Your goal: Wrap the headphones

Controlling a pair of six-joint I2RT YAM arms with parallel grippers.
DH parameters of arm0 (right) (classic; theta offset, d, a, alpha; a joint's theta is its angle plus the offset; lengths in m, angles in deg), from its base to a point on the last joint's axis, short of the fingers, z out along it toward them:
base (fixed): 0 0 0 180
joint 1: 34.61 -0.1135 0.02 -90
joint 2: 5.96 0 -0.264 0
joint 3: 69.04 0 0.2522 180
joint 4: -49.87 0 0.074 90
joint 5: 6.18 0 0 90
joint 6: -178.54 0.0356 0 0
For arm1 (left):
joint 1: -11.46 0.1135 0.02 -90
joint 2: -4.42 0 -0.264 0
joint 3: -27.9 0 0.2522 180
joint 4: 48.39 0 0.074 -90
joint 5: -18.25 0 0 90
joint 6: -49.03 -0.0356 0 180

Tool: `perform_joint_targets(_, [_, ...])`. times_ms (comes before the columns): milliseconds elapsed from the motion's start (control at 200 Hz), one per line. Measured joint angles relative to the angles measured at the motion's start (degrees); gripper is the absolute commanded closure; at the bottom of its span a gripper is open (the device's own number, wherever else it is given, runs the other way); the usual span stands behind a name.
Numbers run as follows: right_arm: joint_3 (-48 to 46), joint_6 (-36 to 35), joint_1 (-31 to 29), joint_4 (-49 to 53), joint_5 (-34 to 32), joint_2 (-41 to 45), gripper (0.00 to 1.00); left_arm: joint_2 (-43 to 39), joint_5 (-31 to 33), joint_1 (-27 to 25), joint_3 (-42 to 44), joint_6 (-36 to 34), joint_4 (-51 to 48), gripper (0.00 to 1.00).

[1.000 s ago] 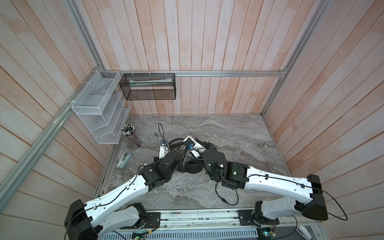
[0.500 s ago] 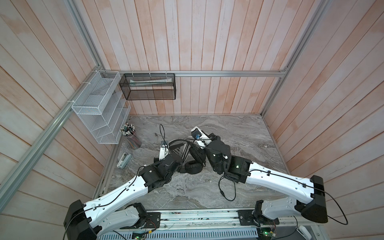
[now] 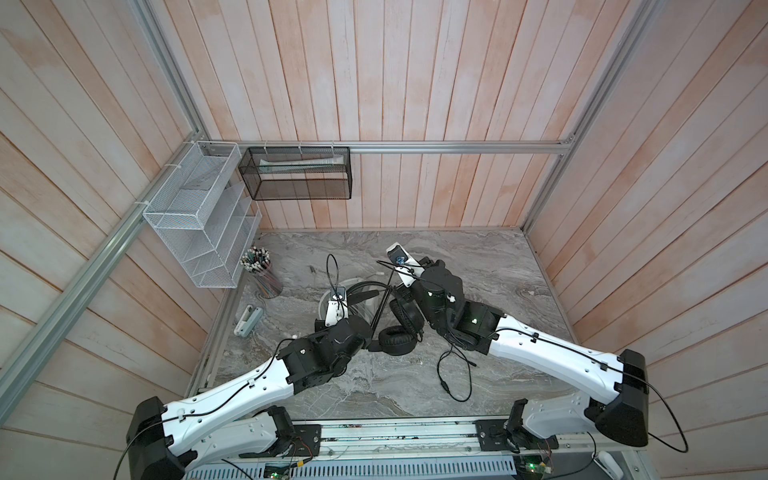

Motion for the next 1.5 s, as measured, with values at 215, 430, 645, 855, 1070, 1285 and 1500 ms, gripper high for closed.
perform_joint_targets(215, [-0.11, 3.37, 5.40, 1.29, 5.42, -0.63, 1.00, -0.98, 0.33, -0.04, -1.44, -0.11, 0.87, 1.00])
perform_joint_targets(430, [-0.11, 5.25, 5.79, 1.27, 8.33, -1.92, 1.00, -1.14, 0.24, -0.98, -1.49, -1.14, -0.33, 1.00])
perform_joint_targets(645, [-0.13, 6.19, 6.64, 1.14, 9.09, -2.40, 1.00, -3.10, 0.22, -1.33, -1.49, -1.33, -0.28, 1.00])
perform_joint_targets(855, [-0.42, 9.20, 8.35, 0.72, 13.42, -3.87, 0.86, -6.88, -1.42, -1.33, -3.63, -3.23, -1.16, 1.00])
perform_joint_targets(1070, [-1.88, 12.22, 11.41, -2.27, 15.13, -3.48, 0.75, -10.58, -5.92, -2.14, -6.71, -4.17, -3.56, 1.00])
perform_joint_targets(1285, [-4.55, 14.45, 12.20, -3.85, 17.88, -2.67, 0.70, -11.76, -7.34, -2.19, -9.77, -4.35, -4.39, 1.00])
perform_joint_targets(1500, [-8.44, 17.00, 12.22, -6.73, 20.96, -1.25, 0.77, -12.37, -7.61, -2.19, -13.66, -4.81, -4.87, 1.00])
